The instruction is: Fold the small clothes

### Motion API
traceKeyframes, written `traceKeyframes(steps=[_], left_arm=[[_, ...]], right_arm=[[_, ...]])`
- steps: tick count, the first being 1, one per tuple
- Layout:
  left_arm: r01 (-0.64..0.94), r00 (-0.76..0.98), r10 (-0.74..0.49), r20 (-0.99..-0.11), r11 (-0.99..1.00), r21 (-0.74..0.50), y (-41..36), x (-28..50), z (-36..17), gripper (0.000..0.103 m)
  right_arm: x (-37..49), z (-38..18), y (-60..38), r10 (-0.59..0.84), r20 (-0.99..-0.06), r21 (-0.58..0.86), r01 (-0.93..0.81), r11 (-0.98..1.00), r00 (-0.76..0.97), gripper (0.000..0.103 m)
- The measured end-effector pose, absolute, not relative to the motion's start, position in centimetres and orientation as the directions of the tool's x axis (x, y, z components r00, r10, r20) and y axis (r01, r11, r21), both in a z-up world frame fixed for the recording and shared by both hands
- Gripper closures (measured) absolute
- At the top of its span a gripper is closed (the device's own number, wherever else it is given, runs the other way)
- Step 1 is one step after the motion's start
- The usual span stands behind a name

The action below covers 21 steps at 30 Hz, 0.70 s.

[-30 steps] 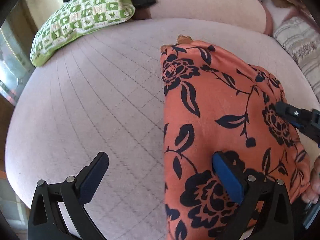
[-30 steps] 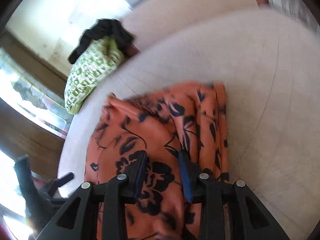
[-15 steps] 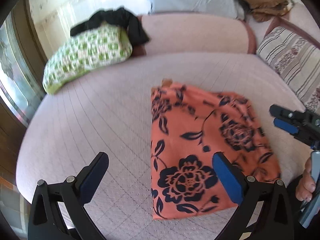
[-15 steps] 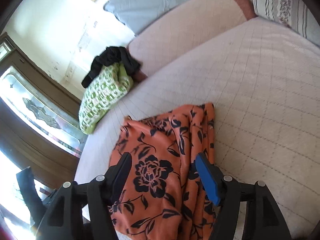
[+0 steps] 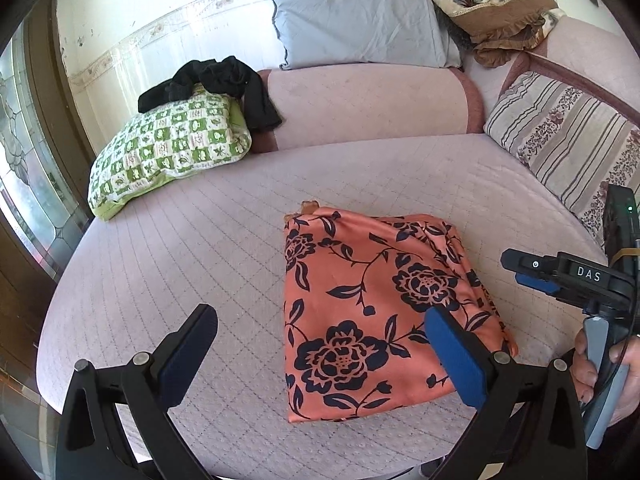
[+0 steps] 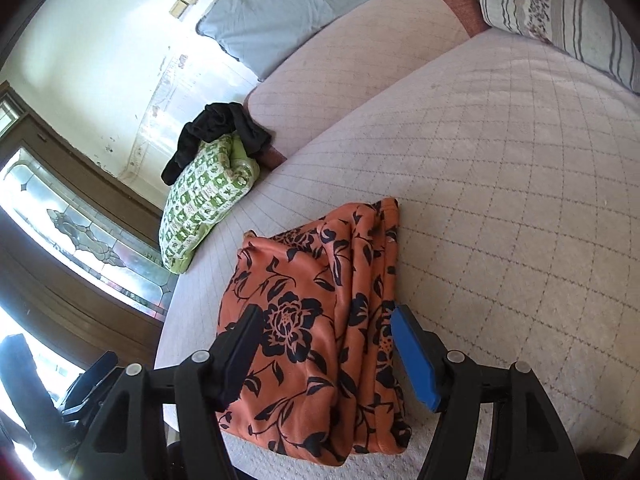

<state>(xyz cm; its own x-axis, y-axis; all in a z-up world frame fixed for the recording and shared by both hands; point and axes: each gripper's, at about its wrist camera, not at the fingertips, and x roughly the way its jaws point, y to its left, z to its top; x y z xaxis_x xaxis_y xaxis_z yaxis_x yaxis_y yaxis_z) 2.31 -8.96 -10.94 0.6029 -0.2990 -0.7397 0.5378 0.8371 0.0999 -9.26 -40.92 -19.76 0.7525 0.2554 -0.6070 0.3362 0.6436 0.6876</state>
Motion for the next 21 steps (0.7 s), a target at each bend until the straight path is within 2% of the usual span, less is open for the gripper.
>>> traceKeyframes(steps=[11,21], left_arm=[[0.515,0.549,-0.259,-0.795,0.854,0.077,-9.3,5.4,-14.6,0.000],[0.471,0.348,-0.293,-0.891,0.876,-0.104,-7.6,11.1,-19.6,0.000]], right_arm=[[-7.4,-21.8,-41.0,0.300,-0.638,0.688,0.352,0.635,0.709,0.033],[-6.0,-23.8,-42.0,0.344,-0.641,0.718,0.379,0.583,0.686,0.033]])
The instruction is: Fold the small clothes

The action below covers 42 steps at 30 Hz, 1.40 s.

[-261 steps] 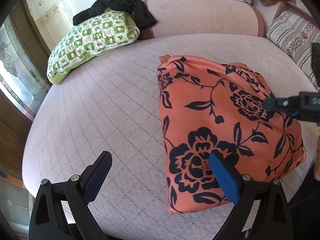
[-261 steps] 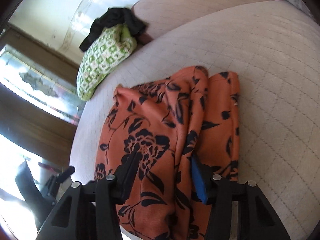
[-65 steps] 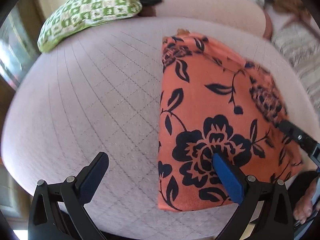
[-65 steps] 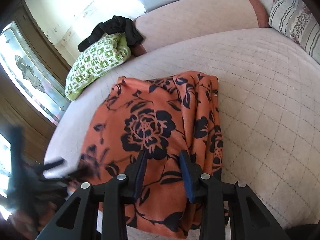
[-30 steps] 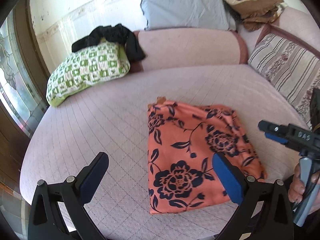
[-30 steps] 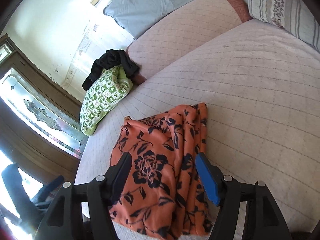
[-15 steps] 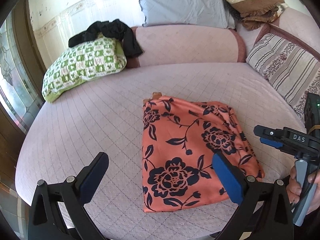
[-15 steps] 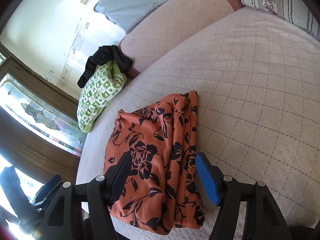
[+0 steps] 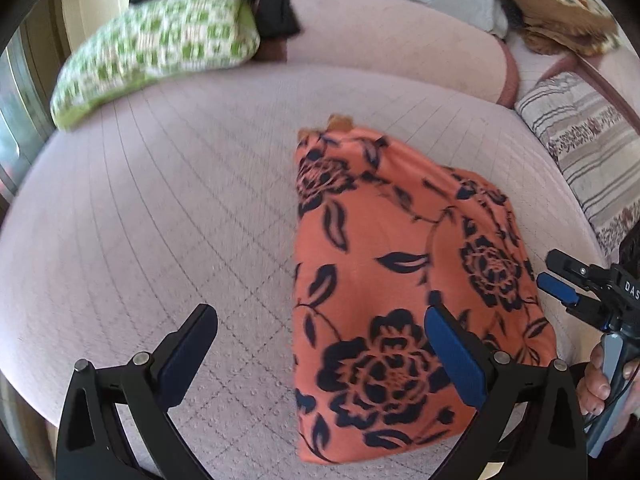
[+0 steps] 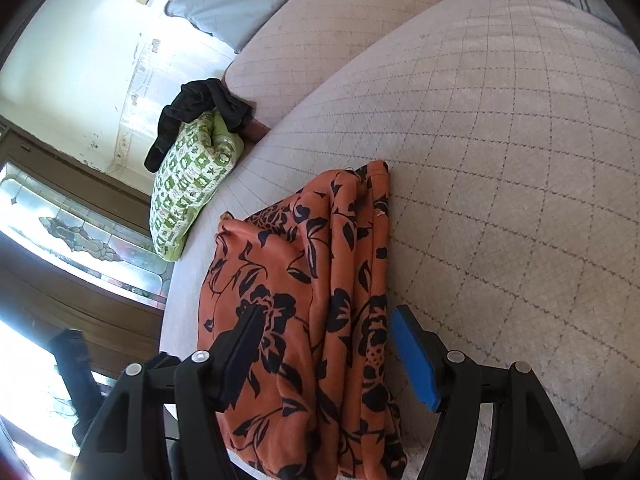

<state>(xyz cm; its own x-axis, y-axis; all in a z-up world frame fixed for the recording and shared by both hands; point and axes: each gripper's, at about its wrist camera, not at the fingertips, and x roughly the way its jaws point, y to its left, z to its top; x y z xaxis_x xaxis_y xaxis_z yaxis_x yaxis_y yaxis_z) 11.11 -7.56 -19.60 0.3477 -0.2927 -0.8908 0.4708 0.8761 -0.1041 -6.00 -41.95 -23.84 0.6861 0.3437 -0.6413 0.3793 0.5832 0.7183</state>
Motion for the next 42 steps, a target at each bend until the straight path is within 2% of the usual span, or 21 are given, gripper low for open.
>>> traceKeyframes(steps=[4,8,10,16,23,28,32,34,39,42], left_arm=[[0.478,0.255,-0.349,-0.902,0.856,-0.196,-7.0,13.1,-20.7,0.000],[0.516,0.080,-0.451,-0.889,0.782,-0.350,-7.5,14.6,-22.2,0.000],[0.510,0.062,-0.445,-0.894,0.784,-0.355,-7.7,15.2,-23.0,0.001],[0.489,-0.043,-0.520,-0.853,0.733,-0.472,-8.5,15.5,-25.0,0.001],[0.486,-0.061,-0.554,-0.830,0.710,-0.509,-10.1,15.3,-25.8,0.009],[0.455,-0.044,-0.561,-0.827,0.726,-0.516,-10.6,15.7,-26.1,0.020],[0.424,-0.022,-0.562,-0.827,0.744,-0.517,-9.3,15.8,-26.0,0.035],[0.415,-0.001,-0.560,-0.828,0.753,-0.510,-9.2,15.6,-26.0,0.041],[0.431,0.056,-0.550,-0.833,0.766,-0.477,-8.1,14.8,-24.8,0.062],[0.437,0.092,-0.544,-0.834,0.775,-0.457,-8.4,14.3,-24.2,0.067]], right_arm=[[-5.6,-24.4,-42.2,0.358,-0.644,0.725,0.390,0.567,0.676,0.033],[-5.1,-25.3,-42.3,0.374,-0.664,0.720,0.418,0.554,0.647,0.033],[-4.8,-26.4,-42.4,0.405,-0.670,0.727,0.439,0.528,0.622,0.033],[-4.3,-27.4,-42.3,0.450,-0.635,0.763,0.422,0.490,0.627,0.031],[-3.2,-27.9,-41.2,0.511,-0.589,0.803,0.382,0.458,0.626,0.031],[-2.1,-27.6,-39.8,0.515,-0.595,0.799,0.381,0.466,0.618,0.030],[-1.8,-27.1,-38.9,0.508,-0.604,0.789,0.371,0.489,0.614,0.029],[-1.7,-26.7,-38.3,0.487,-0.631,0.763,0.371,0.529,0.603,0.032],[-1.4,-25.8,-36.9,0.415,-0.696,0.686,0.372,0.625,0.586,0.050],[-1.3,-24.6,-35.7,0.352,-0.726,0.625,0.353,0.696,0.591,0.054]])
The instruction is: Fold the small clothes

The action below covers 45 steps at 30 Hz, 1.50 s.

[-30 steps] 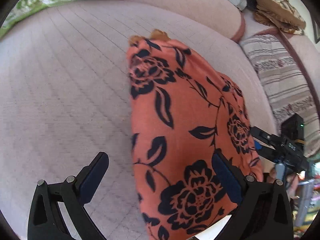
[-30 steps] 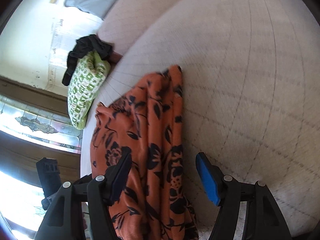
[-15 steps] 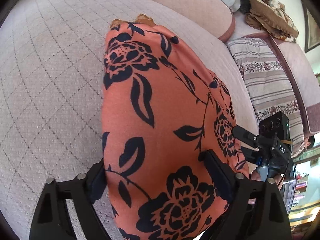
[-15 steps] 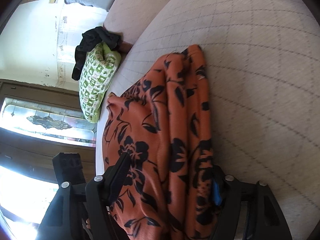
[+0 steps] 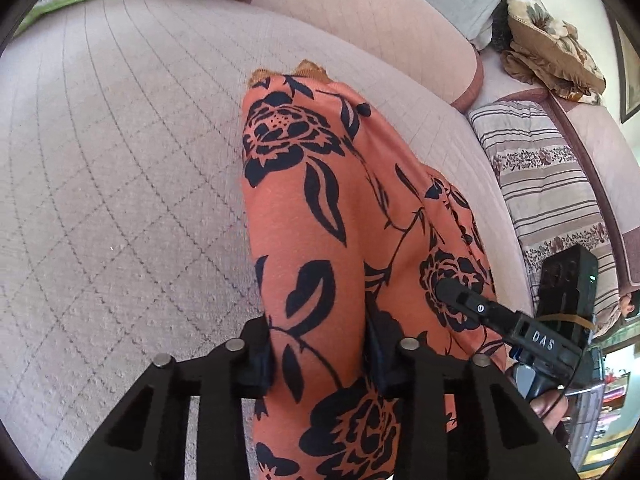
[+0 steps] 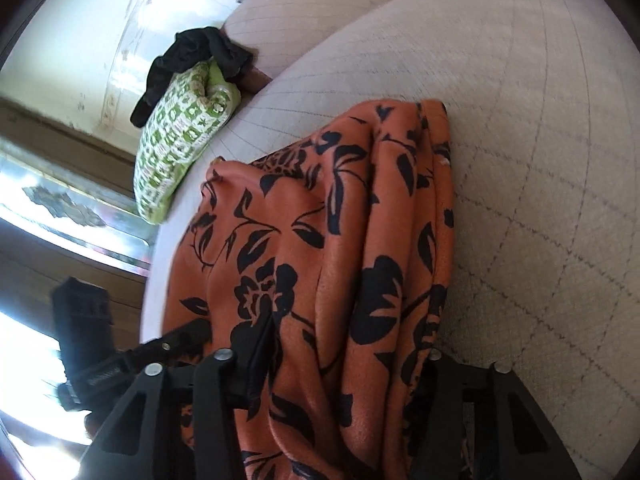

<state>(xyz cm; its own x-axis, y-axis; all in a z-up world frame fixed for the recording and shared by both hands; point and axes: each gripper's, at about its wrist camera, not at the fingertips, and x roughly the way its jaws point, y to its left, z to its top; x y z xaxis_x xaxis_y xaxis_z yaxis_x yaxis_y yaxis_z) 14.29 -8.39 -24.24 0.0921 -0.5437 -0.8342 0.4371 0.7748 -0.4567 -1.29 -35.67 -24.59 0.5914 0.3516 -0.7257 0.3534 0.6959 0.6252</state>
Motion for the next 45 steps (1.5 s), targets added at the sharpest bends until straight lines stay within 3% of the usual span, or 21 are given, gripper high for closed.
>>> traceKeyframes(steps=[10,21,35,39,45], left_arm=[[0.463,0.224,-0.523,-0.822,0.800,-0.382,-5.9,13.4,-19.2,0.069],[0.426,0.387,-0.472,-0.792,0.853,-0.301,0.4,14.6,-13.9,0.069],[0.369,0.320,-0.372,-0.871,0.896,-0.247,-0.7,16.3,-20.8,0.067],[0.348,0.319,-0.317,-0.893,0.916,-0.201,-0.9,16.4,-23.1,0.058],[0.344,0.348,-0.269,-0.898,0.928,-0.144,-0.8,15.7,-22.8,0.050]], right_arm=[[-1.0,-19.0,-32.5,0.287,-0.647,0.583,0.216,0.783,0.707,0.058],[3.4,-15.6,-27.8,0.334,-0.522,0.602,0.062,0.796,0.785,0.058],[6.3,-21.9,-26.3,0.351,-0.675,0.596,0.200,0.778,0.649,0.058],[7.2,-24.8,-26.0,0.327,-0.749,0.546,0.257,0.797,0.576,0.056],[7.4,-24.9,-26.2,0.316,-0.758,0.536,0.269,0.800,0.570,0.047]])
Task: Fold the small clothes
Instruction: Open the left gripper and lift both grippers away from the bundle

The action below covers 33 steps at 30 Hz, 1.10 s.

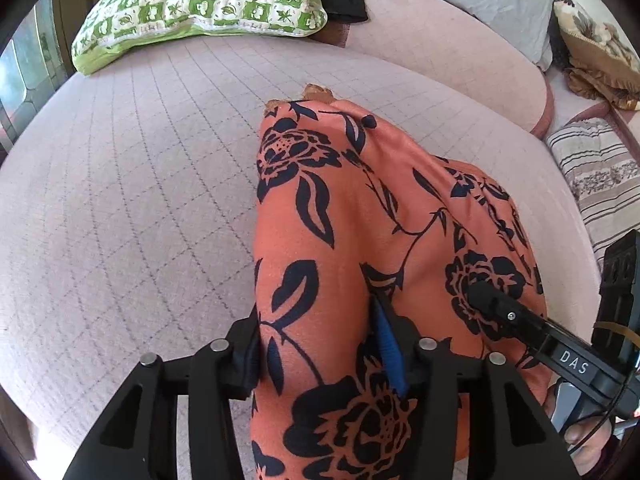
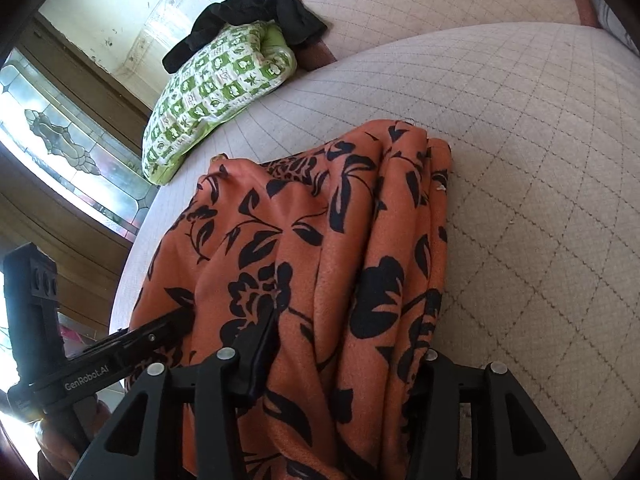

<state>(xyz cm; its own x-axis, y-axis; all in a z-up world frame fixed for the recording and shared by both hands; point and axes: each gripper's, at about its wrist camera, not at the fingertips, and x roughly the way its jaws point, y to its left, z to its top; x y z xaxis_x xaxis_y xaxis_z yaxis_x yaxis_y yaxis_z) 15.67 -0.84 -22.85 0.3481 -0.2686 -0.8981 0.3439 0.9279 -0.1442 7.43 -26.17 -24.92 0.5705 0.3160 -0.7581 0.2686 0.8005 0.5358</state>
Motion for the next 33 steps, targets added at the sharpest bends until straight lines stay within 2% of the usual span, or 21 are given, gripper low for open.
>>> traceKeyframes(steps=[5,6,8,12,17,22,24,33], left_arm=[[0.334,0.448,-0.168,-0.878,0.942,-0.009,-0.9,13.5,-20.6,0.046],[0.328,0.478,-0.147,-0.866,0.944,0.021,-0.8,13.0,-19.8,0.041],[0.316,0.522,-0.130,-0.843,0.947,0.049,-0.7,12.1,-18.3,0.036],[0.288,0.617,-0.115,-0.778,0.954,0.088,-0.6,9.6,-14.8,0.030],[0.276,0.700,-0.106,-0.707,0.952,0.131,-1.0,8.1,-10.9,0.026],[0.273,0.761,-0.109,-0.639,0.948,0.163,-0.7,5.5,-7.8,0.021],[0.265,0.781,-0.110,-0.615,0.949,0.168,-0.8,4.6,-6.8,0.015],[0.263,0.831,-0.111,-0.544,0.942,0.210,-0.9,1.6,-3.4,0.014]], right_arm=[[6.1,-23.3,-25.9,0.266,-0.774,0.489,0.274,0.828,0.575,0.042],[5.7,-22.7,-26.0,0.249,-0.774,0.476,0.275,0.835,0.583,0.041],[4.6,-21.6,-26.2,0.237,-0.759,0.471,0.260,0.843,0.606,0.041],[2.3,-18.9,-26.5,0.153,-0.727,0.420,0.256,0.871,0.670,0.040],[-0.7,-15.4,-26.1,0.079,-0.661,0.366,0.228,0.902,0.746,0.037],[-3.5,-13.0,-25.5,0.047,-0.622,0.350,0.223,0.910,0.781,0.035],[-4.6,-11.7,-25.1,0.041,-0.605,0.338,0.210,0.918,0.795,0.035],[-7.2,-6.7,-23.2,0.007,-0.572,0.296,0.199,0.934,0.820,0.035]])
